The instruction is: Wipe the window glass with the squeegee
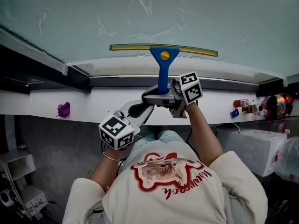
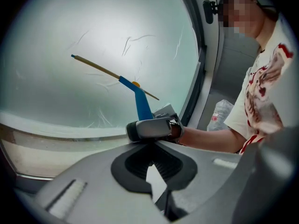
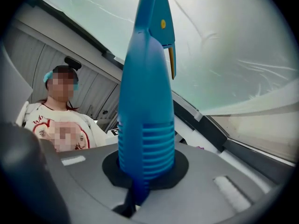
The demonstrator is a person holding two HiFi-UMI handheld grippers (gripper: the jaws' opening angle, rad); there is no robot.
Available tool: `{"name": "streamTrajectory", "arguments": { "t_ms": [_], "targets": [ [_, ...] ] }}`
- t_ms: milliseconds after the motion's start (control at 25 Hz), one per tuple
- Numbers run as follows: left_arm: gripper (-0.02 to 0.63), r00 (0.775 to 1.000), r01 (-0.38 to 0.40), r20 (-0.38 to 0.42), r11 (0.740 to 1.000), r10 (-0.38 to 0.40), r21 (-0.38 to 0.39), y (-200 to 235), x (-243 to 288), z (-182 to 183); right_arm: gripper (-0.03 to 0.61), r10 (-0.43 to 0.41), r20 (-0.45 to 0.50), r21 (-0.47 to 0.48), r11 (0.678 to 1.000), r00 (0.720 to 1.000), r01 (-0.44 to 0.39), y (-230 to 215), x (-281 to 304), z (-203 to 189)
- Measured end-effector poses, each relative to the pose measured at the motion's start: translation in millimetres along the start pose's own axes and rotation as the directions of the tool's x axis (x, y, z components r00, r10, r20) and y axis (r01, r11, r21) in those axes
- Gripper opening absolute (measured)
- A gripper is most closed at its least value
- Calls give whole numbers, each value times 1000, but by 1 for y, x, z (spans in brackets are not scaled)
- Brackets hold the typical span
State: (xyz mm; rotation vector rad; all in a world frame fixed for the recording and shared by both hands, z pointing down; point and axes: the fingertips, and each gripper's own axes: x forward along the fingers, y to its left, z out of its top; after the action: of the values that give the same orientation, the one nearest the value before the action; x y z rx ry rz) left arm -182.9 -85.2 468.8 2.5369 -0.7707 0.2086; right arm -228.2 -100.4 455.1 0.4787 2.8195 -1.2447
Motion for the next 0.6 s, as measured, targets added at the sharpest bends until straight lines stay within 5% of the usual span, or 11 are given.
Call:
{"name": "streamTrajectory", "arguments": {
  "t_ms": [360,600],
  "targets": [
    [2,985,-126,131,989,115,78,-20,-36,46,12,26,-64,-105,994,998,-32,48,31,32],
    [2,987,-72,152,984,47,160,-10,-77,63,12,0,-57,-146,989,998,-8,53,73,50]
  ]
}}
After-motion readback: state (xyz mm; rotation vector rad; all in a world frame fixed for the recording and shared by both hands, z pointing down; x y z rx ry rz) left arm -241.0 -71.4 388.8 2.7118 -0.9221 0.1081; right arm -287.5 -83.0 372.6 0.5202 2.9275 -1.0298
